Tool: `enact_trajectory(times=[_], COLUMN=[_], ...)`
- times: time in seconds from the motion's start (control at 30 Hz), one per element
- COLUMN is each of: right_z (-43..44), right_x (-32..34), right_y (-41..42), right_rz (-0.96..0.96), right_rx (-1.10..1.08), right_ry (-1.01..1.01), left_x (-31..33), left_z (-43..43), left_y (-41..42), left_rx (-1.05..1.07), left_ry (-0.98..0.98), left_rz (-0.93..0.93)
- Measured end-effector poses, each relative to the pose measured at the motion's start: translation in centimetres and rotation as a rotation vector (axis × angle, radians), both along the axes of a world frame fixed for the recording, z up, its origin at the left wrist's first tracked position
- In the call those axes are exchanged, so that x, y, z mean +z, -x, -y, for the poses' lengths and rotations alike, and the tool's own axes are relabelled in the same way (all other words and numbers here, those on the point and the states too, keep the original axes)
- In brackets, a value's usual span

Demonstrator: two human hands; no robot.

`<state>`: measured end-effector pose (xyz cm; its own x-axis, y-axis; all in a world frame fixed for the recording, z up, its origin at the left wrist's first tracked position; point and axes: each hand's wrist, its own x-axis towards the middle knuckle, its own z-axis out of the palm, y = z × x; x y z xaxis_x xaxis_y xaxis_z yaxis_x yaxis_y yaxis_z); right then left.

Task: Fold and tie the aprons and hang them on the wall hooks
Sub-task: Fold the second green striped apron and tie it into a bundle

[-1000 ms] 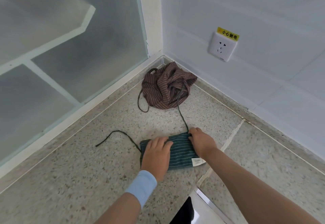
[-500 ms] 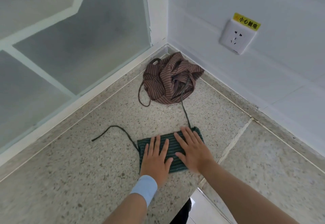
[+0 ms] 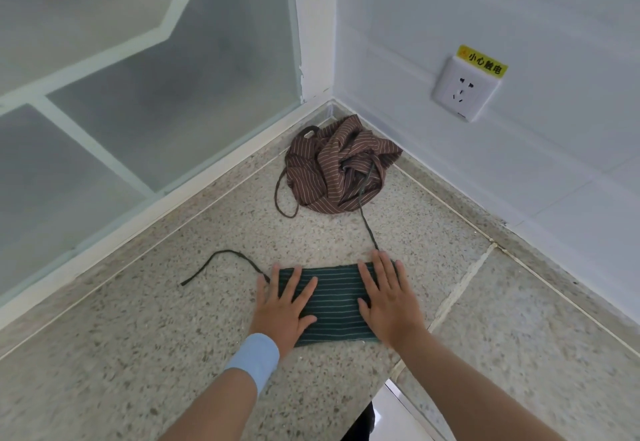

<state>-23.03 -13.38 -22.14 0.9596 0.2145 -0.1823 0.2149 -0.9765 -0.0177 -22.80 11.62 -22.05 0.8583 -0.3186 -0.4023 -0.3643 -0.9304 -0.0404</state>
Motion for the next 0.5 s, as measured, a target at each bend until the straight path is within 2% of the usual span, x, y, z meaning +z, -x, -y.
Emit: enact_trajectory(times=[0.1,0.2,0.3,0.43,0.5], right_z=[-1.4,-2.6,-2.0,0.1,0.6], right_x=[1.1,2.6,2.3,1.8,2.0], right_y=[0.6,2.0,2.8,4.3,5.2], right_rz=[0.017,-0.010,-0.080,-0.016,-0.050], right_rx=[0.091,0.186,0.230,0.206,0.210], right_ry=[0.007,0.041,0.006,-0.186,-0.191], left_x=[1.8,2.6,2.9,3.2,2.4], left_z=[2.0,4.0,4.6,3.5,2.3], left_y=[0.1,2.0,2.1,3.1,3.7], left_rx=[-0.029,-0.158,-0.102,-0.102,-0.093], left_ry=[0.071,0.142,0.117,0.210,0.271], left_rz=[-0.006,-0.057,-0.121,-0.033,0.015])
